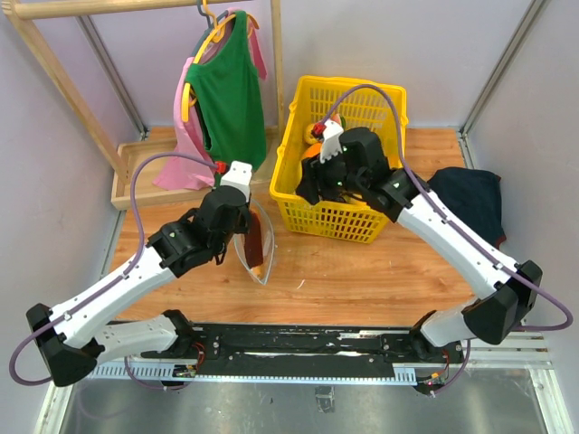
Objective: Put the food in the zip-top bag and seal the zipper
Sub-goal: Pick up the fake vegetable from the bin.
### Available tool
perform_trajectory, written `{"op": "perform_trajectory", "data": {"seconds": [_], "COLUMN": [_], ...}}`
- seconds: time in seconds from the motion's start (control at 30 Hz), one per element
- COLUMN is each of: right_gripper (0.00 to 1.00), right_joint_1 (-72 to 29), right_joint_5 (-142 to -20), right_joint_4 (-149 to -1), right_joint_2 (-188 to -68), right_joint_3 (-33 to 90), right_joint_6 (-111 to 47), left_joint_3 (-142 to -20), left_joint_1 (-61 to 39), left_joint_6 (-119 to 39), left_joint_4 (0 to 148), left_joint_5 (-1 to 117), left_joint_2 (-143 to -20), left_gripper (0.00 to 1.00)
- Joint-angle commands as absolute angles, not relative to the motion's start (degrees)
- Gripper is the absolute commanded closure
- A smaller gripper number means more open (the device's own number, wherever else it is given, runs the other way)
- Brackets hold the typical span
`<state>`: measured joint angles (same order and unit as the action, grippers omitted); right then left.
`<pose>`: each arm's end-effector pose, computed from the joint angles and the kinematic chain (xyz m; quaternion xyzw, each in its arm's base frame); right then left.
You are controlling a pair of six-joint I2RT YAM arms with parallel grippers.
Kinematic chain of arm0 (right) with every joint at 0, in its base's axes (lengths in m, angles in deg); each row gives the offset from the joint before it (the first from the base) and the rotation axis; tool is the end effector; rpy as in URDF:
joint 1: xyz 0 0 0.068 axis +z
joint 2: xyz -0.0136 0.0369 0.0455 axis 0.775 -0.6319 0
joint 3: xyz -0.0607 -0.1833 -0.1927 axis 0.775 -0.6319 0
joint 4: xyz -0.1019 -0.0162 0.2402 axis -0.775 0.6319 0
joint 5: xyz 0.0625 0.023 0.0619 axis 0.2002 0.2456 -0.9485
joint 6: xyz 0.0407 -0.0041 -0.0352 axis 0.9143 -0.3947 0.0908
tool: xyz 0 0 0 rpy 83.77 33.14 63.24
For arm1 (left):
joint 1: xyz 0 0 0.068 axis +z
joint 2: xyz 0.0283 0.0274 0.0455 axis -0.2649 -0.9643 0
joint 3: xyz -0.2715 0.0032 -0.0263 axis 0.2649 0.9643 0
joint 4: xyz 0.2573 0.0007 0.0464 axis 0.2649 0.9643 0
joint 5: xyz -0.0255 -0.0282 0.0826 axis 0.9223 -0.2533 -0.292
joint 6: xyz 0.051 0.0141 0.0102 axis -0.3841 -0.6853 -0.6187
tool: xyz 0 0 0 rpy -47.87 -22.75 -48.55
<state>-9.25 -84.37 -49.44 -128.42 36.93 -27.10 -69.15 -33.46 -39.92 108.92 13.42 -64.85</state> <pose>0.2373 0.2194 0.4017 -0.2643 0.7915 0.3169 0.4509 0.1579 -0.1486 0.3511 0.1224 0.8344 0.0026 0.5374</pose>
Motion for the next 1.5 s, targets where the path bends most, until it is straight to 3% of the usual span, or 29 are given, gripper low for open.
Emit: {"op": "perform_trajectory", "data": {"seconds": [0.0,0.3,0.6,1.07,1.2,1.47], "right_gripper": [0.42,0.35,0.31,0.23,0.38,0.94], "right_joint_1": [-14.8,-21.7,-22.0,-22.0,-22.1,-22.3], "right_joint_5": [-87.1,-91.8,-102.7,-103.7,-103.6,-104.0], "right_joint_4": [-46.9,-49.4,-52.7,-54.3,-54.1,-52.8], "right_joint_2": [-128.8,-138.5,-149.2,-157.7,-157.9,-156.0], "right_joint_3": [39.3,39.7,41.4,41.3,41.0,41.1], "right_joint_6": [-29.7,-31.1,-33.0,-34.4,-34.6,-34.5], "left_joint_3": [-67.9,-66.4,-65.7,-64.8,-64.8,-64.4], "left_joint_1": [-30.4,-26.2,-24.1,-22.1,-21.7,-20.8], "left_joint_6": [-40.2,-40.0,-40.1,-39.9,-39.6,-38.9], "left_joint_4": [104.6,103.5,102.6,100.8,100.4,100.0], "left_joint_5": [20.1,28.0,32.0,38.2,39.1,38.9], "left_joint_2": [-63.2,-61.7,-60.4,-57.6,-57.2,-56.3], "left_gripper": [0.99,0.99,0.99,0.99,1.00,1.00]}}
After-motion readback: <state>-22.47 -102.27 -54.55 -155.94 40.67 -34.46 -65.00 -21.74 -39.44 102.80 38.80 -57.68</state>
